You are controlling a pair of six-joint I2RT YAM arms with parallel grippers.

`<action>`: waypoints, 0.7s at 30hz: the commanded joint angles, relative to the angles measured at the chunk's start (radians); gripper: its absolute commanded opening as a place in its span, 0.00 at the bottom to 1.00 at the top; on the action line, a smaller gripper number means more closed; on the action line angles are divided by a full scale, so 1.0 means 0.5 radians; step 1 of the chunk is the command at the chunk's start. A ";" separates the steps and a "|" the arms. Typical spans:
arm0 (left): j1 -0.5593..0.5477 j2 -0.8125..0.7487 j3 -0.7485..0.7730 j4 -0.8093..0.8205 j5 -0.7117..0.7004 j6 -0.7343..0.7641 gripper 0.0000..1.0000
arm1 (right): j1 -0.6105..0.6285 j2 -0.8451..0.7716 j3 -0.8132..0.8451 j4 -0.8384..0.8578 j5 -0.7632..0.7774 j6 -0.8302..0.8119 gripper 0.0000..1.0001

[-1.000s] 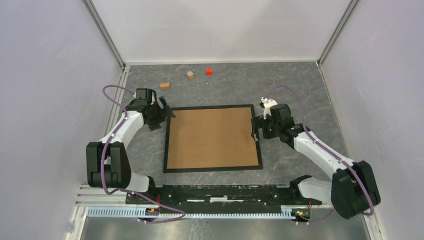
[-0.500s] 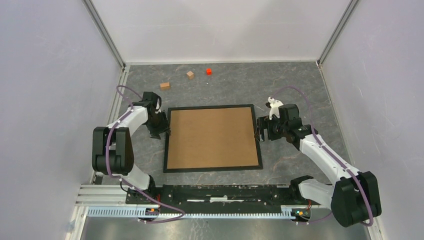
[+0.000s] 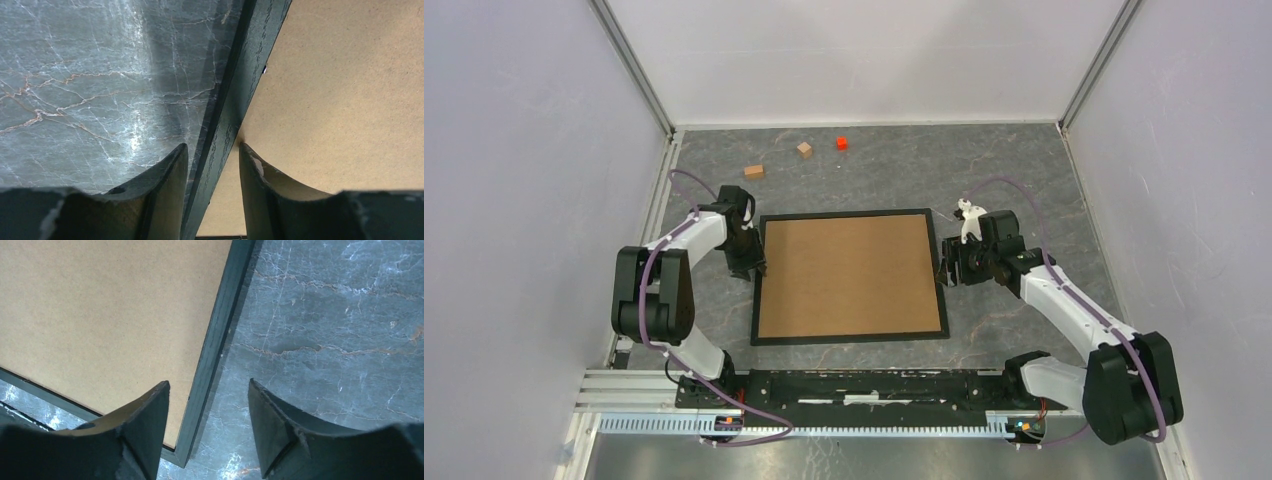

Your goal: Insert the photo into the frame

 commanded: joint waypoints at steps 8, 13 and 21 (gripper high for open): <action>-0.020 0.123 -0.023 -0.039 -0.127 0.066 0.45 | -0.120 0.285 0.036 -0.168 -0.082 -0.091 0.28; -0.021 0.136 -0.020 -0.039 -0.104 0.075 0.42 | -0.121 0.307 0.076 -0.155 -0.094 -0.103 0.25; -0.020 0.151 -0.013 -0.039 -0.101 0.081 0.41 | -0.117 0.336 -0.060 -0.119 -0.340 -0.081 0.26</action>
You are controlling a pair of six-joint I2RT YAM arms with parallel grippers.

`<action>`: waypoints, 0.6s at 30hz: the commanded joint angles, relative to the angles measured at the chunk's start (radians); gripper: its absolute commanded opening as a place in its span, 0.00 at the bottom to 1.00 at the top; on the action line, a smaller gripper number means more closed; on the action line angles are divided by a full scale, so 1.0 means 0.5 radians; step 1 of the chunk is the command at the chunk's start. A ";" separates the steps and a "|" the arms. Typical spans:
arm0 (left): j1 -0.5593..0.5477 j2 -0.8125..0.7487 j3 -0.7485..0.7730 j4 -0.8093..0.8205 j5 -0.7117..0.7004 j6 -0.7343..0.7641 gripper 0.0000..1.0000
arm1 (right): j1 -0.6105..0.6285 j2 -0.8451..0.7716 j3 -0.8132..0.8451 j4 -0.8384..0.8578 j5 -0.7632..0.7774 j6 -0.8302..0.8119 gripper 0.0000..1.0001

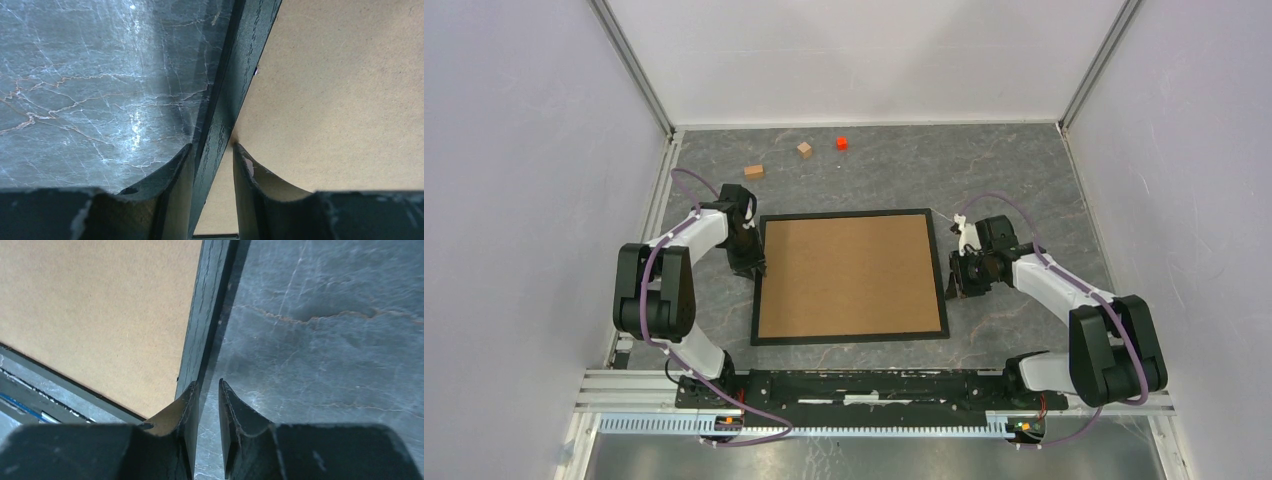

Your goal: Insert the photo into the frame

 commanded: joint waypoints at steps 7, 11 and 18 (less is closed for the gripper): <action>-0.009 0.117 -0.054 -0.016 -0.120 0.078 0.40 | 0.000 0.044 -0.101 0.104 -0.225 0.005 0.26; -0.009 0.113 -0.059 -0.018 -0.117 0.075 0.40 | 0.001 0.078 -0.100 0.125 -0.155 0.013 0.26; -0.015 0.107 -0.063 -0.018 -0.108 0.072 0.39 | 0.016 0.147 -0.128 0.131 -0.033 0.067 0.22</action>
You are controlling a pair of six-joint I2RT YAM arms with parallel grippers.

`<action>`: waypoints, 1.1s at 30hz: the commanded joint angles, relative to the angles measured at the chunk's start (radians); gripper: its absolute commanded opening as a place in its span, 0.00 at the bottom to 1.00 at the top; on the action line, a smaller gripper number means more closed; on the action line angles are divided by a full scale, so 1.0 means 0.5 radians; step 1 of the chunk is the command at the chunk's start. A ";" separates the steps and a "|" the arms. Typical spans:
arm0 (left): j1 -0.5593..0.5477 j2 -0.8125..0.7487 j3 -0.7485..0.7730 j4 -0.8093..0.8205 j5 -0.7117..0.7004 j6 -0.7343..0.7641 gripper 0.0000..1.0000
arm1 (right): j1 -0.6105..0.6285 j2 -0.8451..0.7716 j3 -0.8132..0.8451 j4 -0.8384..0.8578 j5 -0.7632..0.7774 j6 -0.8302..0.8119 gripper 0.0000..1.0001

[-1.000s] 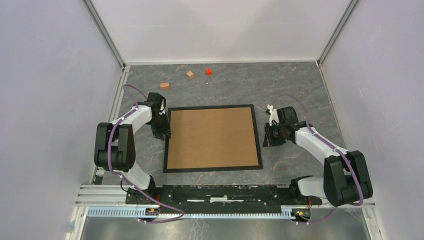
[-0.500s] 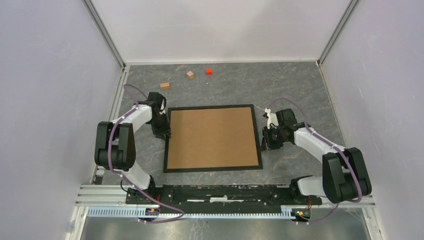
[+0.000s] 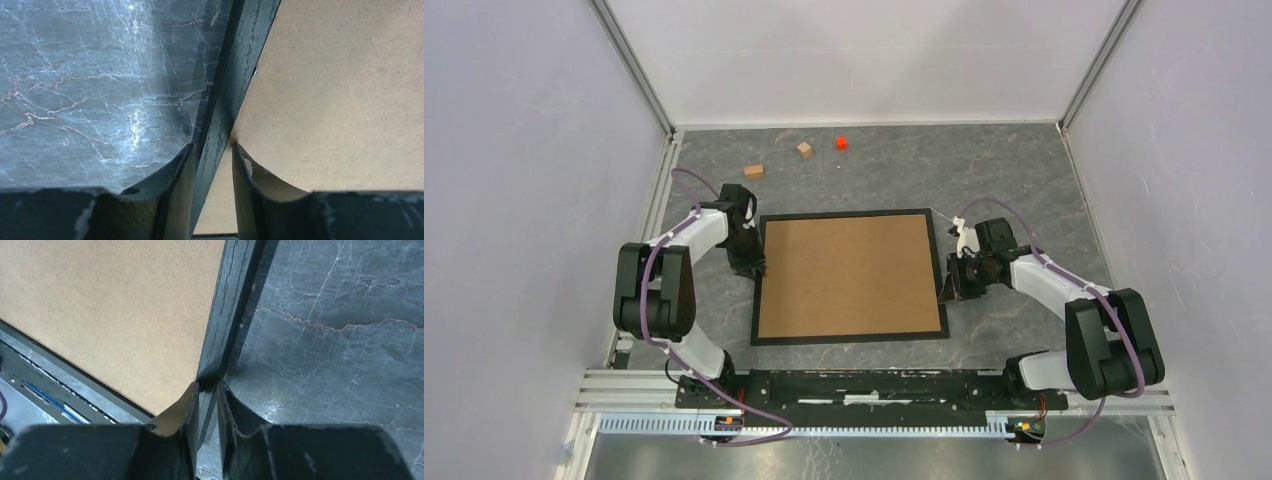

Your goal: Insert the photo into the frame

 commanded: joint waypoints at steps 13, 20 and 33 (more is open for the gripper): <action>-0.047 0.094 -0.078 -0.011 -0.101 0.071 0.38 | 0.249 0.137 -0.246 0.189 0.664 0.363 0.24; -0.061 0.088 -0.078 -0.011 -0.088 0.072 0.38 | 0.513 0.319 -0.265 0.150 1.271 0.501 0.26; -0.071 0.077 -0.072 -0.015 -0.091 0.078 0.38 | 0.391 -0.124 0.376 -0.069 0.577 0.194 0.58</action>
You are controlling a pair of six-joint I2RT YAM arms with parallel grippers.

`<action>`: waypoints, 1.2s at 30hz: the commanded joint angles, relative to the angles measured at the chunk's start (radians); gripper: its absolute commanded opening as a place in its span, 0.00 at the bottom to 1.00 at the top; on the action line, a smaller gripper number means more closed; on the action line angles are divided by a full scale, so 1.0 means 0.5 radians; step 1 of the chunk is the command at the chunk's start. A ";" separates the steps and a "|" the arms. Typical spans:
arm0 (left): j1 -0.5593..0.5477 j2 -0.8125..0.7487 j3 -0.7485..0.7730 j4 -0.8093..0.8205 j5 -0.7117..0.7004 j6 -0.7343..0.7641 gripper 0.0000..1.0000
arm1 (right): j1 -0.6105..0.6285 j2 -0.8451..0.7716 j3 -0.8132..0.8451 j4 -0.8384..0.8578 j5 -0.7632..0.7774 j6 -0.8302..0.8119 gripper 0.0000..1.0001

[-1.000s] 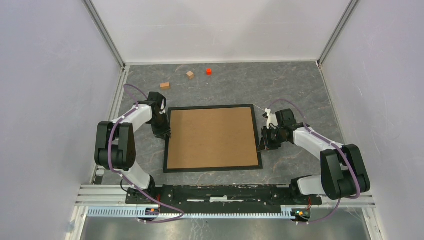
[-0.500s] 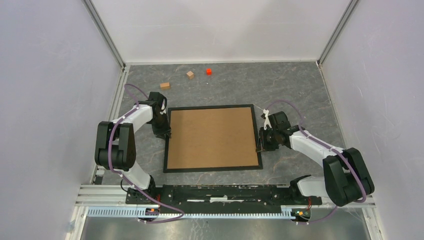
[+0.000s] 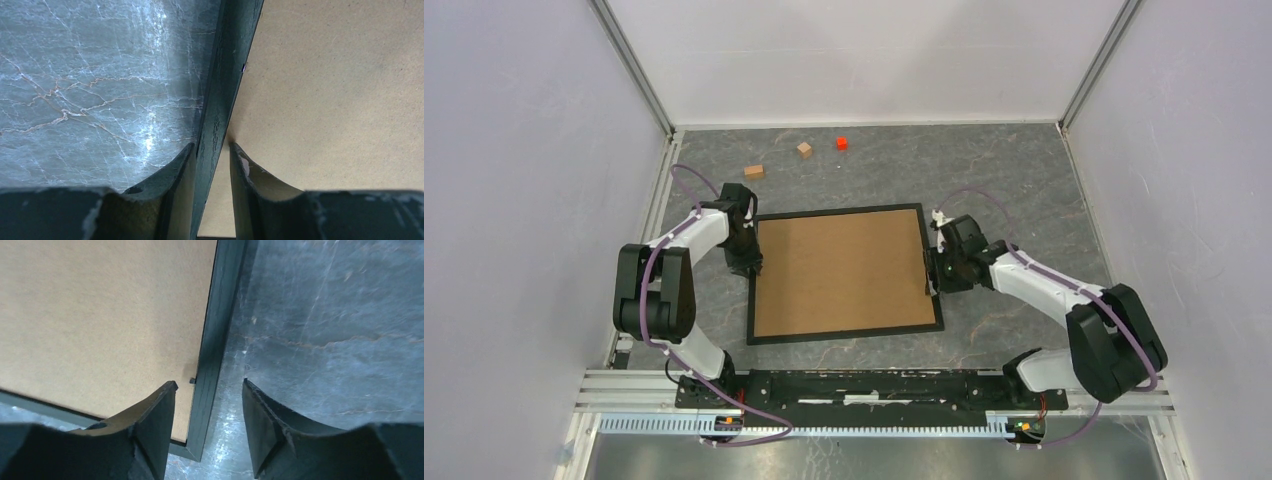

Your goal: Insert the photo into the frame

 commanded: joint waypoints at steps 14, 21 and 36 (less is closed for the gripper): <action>-0.042 0.072 -0.084 -0.008 0.042 0.067 0.38 | -0.517 0.563 0.785 0.092 -0.728 -0.340 0.44; -0.047 0.077 -0.079 -0.006 0.042 0.066 0.37 | -0.628 0.820 0.902 0.124 -0.830 -0.363 0.32; -0.045 0.103 -0.072 -0.006 0.048 0.073 0.37 | -0.654 1.082 1.010 0.161 -0.896 -0.357 0.30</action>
